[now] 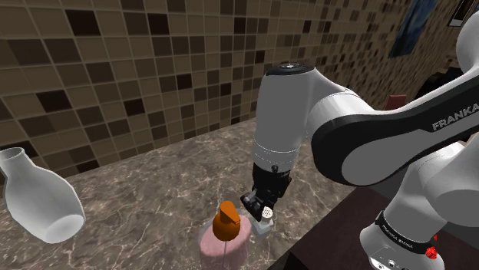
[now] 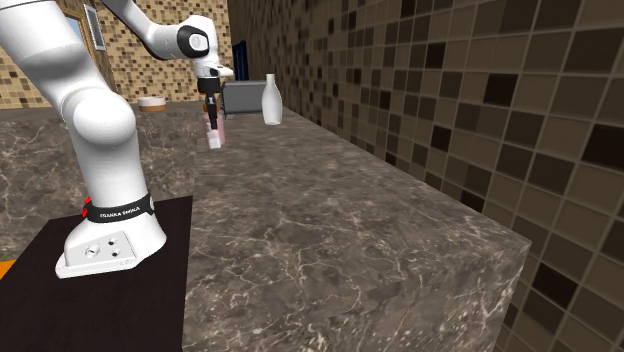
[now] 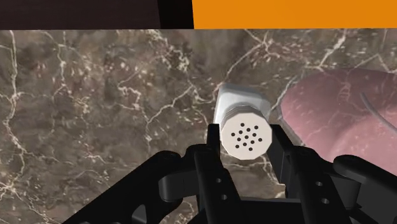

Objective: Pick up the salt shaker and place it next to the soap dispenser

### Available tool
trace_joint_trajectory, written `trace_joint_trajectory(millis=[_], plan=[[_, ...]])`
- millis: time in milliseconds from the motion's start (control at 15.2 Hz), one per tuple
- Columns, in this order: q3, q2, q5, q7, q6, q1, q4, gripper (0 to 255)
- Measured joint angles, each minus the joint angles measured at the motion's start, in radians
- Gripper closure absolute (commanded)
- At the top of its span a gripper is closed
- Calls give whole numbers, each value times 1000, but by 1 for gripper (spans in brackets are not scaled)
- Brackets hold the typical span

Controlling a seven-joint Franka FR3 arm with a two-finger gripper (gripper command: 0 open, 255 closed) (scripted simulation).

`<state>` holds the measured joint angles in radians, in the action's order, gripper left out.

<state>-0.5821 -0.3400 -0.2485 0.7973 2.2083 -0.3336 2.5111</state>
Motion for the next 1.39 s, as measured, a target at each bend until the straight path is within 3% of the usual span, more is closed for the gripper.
trace_joint_trajectory(millis=[198, 264, 660, 990, 1386], plan=[[0, 0, 0, 0, 1, 0, 0, 255], [0, 0, 0, 0, 1, 0, 0, 0], [6, -3, 2, 0, 6, 3, -3, 0], [33, -64, -6, -13, -127, -7, -64, 0], [36, -67, -5, -13, -143, -7, -75, 0]])
